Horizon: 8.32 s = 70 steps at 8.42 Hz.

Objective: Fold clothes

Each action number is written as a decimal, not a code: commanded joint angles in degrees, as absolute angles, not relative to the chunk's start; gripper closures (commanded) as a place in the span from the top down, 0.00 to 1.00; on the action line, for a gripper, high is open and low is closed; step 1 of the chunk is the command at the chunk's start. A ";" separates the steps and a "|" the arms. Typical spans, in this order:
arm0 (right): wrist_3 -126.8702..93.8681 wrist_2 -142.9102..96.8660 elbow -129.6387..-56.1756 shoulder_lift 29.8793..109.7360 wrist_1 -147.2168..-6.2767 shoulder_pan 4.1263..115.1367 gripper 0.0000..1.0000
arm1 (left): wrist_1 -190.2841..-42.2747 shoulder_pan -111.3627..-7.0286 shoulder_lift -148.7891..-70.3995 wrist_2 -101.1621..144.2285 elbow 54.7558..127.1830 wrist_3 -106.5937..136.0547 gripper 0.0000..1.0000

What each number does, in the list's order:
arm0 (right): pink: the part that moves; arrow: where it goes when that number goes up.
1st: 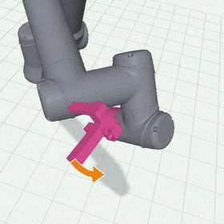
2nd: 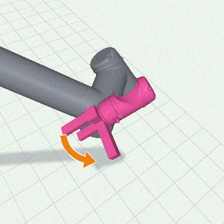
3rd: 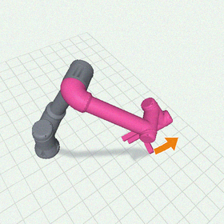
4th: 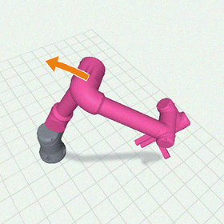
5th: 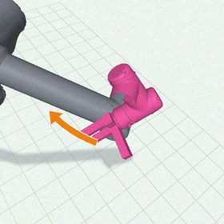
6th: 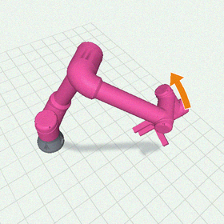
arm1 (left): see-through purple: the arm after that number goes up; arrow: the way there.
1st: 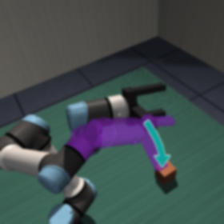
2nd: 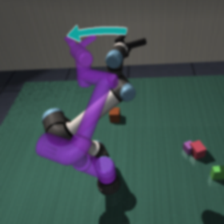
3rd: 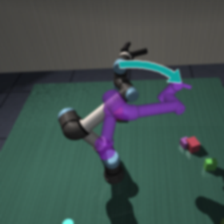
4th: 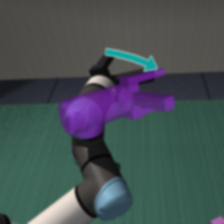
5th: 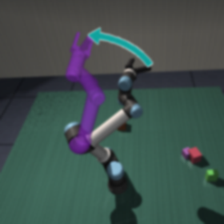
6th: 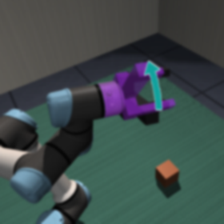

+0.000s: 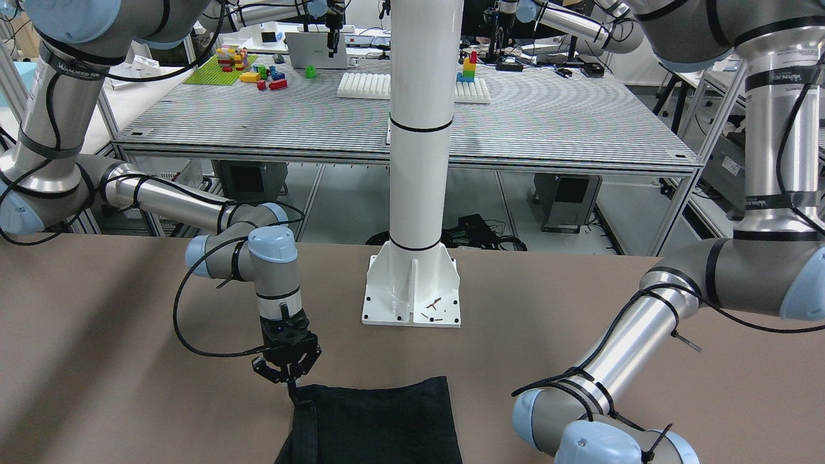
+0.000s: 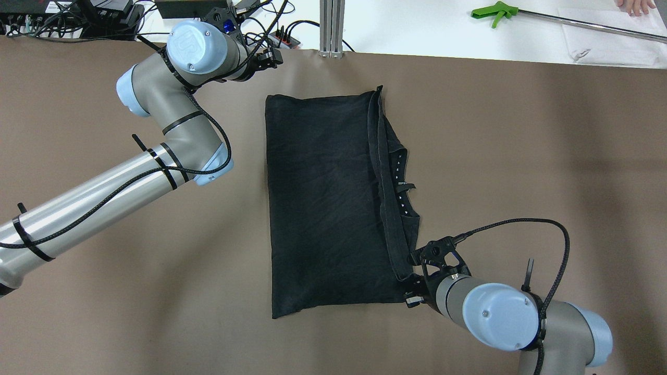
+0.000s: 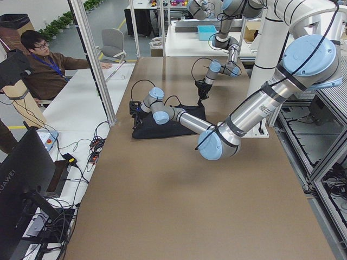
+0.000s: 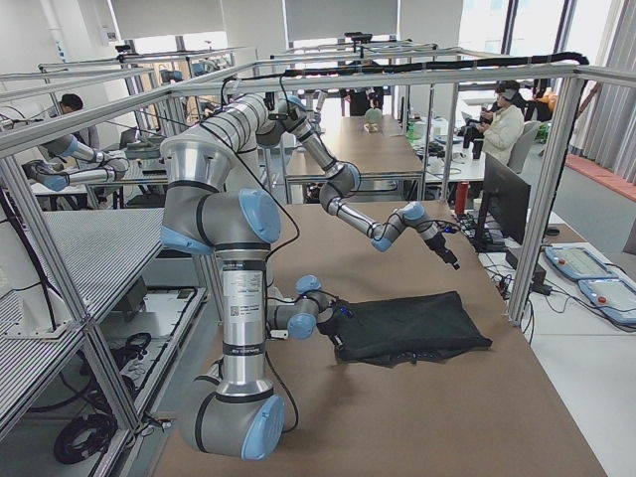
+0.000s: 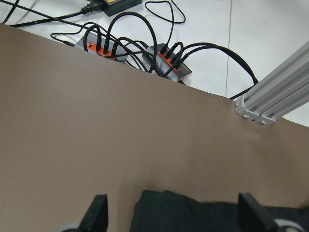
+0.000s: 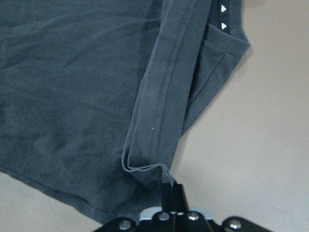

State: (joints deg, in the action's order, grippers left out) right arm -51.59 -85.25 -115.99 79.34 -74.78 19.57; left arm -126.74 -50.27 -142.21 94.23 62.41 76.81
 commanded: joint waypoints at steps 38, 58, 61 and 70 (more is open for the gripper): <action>-40.45 -78.12 -59.30 43.84 -56.25 42.61 0.42 | -126.56 -51.77 -142.12 93.08 62.31 74.97 0.95; -48.96 -89.47 -72.50 50.97 -62.40 41.84 0.00 | -126.56 -50.62 -142.38 92.72 62.14 74.97 0.95; -41.35 -89.65 -75.32 54.48 -62.40 42.71 0.00 | -126.48 -50.62 -142.47 92.72 62.14 74.80 0.95; -41.90 -96.77 -87.26 60.82 -66.69 42.64 0.94 | -126.47 -50.62 -142.47 92.55 62.05 74.71 0.95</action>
